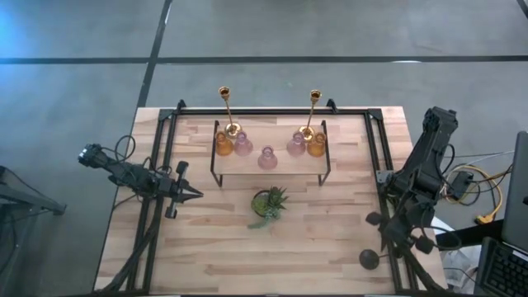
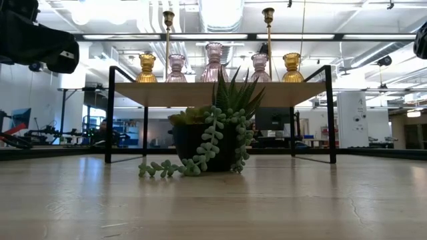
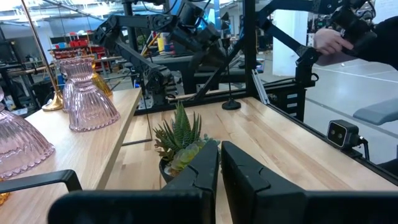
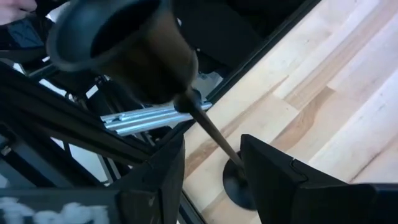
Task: Pick & Place candle stick holders
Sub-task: Put the black candle holder on the shelf
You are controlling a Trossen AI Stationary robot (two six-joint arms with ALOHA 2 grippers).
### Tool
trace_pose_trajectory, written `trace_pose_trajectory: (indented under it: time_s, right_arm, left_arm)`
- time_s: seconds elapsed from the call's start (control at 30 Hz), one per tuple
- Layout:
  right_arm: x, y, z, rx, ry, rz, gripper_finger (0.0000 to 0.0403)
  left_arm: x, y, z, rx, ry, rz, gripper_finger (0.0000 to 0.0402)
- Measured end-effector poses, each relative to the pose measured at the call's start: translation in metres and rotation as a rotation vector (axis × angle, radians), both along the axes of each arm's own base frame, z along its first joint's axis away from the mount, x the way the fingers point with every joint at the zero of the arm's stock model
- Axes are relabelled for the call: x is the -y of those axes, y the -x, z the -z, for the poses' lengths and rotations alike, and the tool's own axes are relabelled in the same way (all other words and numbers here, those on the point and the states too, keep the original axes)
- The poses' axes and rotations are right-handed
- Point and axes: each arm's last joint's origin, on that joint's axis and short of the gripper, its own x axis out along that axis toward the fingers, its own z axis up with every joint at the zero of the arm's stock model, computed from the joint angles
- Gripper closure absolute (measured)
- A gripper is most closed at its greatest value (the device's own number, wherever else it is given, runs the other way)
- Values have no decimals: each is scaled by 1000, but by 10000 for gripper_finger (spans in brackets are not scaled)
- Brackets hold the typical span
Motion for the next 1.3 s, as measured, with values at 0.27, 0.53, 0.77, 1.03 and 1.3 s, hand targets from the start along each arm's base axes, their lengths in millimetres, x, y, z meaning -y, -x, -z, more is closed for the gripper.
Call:
trace_pose_trajectory:
  time_s: [0.27, 0.53, 0.77, 1.03, 1.3]
  right_arm:
    - [-8, -4, -1, 17, -27, -2, 251]
    - [-14, -7, -6, 54, -88, -5, 272]
    - [-17, -9, -3, 49, -76, -6, 300]
    - [-19, -10, -1, 61, -51, -16, 333]
    - [-19, -10, -1, 79, -46, -12, 389]
  left_arm:
    - [0, 0, 0, 0, 0, 0, 376]
    - [0, 0, 0, 0, 0, 0, 376]
    - [0, 0, 0, 0, 0, 0, 376]
    - [0, 0, 0, 0, 0, 0, 376]
    - [0, 0, 0, 0, 0, 0, 376]
